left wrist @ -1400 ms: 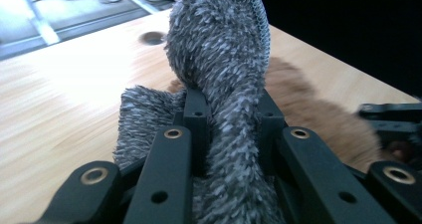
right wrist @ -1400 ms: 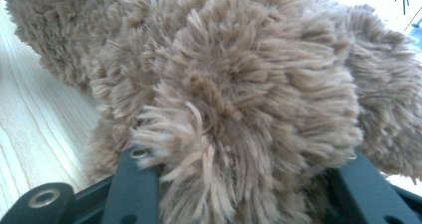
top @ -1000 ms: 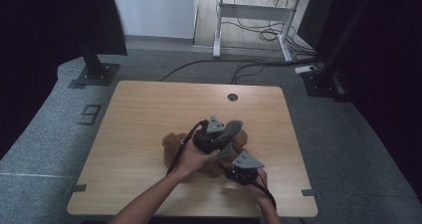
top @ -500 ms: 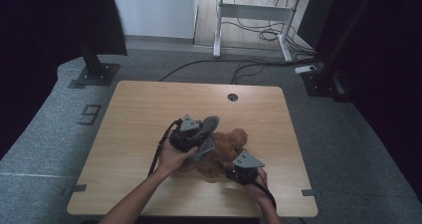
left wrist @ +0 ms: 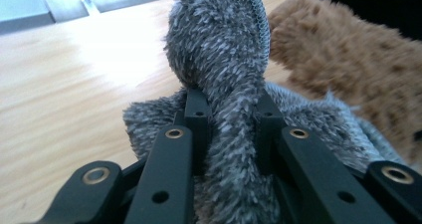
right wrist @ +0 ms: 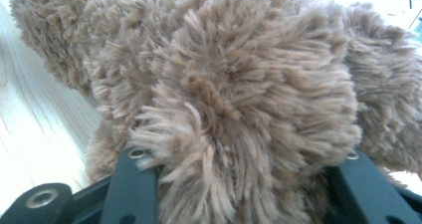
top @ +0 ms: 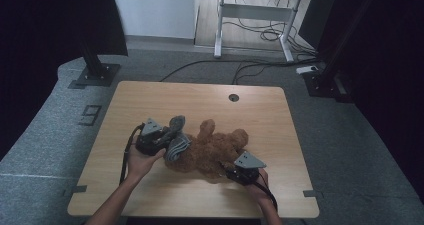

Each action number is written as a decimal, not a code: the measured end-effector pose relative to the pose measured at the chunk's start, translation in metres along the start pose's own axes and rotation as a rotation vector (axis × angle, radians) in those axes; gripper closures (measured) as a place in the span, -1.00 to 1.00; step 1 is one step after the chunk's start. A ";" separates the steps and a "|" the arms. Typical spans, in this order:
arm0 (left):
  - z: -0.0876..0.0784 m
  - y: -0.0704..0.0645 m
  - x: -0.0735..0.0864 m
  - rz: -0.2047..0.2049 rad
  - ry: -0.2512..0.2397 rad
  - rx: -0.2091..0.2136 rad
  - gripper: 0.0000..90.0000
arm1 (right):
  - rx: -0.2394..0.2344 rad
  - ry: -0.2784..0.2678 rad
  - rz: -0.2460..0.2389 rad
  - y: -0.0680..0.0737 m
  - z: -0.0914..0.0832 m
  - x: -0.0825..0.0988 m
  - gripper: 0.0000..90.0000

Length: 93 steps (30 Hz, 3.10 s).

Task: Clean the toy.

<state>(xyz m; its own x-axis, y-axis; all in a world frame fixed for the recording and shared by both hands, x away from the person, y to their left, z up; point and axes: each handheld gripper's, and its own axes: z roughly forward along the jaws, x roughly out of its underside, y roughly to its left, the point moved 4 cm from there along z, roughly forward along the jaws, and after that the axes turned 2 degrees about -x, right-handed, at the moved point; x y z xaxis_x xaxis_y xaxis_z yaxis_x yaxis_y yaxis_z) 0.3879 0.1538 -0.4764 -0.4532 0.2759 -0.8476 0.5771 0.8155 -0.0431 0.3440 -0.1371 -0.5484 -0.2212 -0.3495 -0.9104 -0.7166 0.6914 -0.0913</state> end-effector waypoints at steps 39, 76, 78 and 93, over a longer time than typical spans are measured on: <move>0.007 -0.033 -0.054 0.065 -0.024 0.061 0.66 | 0.011 -0.006 0.003 -0.003 -0.001 0.001 0.16; 0.034 -0.027 -0.037 0.015 0.088 0.103 0.66 | 0.055 -0.141 -0.249 0.010 -0.002 -0.015 0.22; 0.035 -0.030 -0.033 0.021 0.097 0.110 0.66 | 0.052 -0.131 -0.240 0.010 -0.002 -0.013 0.16; 0.015 -0.047 0.004 0.017 0.027 0.154 0.69 | -0.063 -0.174 0.102 -0.006 -0.041 -0.029 -0.69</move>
<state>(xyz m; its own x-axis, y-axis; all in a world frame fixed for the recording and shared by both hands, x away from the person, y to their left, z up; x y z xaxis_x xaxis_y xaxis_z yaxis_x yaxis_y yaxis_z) 0.3693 0.1085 -0.4857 -0.4595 0.3041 -0.8345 0.6810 0.7238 -0.1112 0.3278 -0.1568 -0.5045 -0.1811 -0.1620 -0.9700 -0.7379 0.6744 0.0251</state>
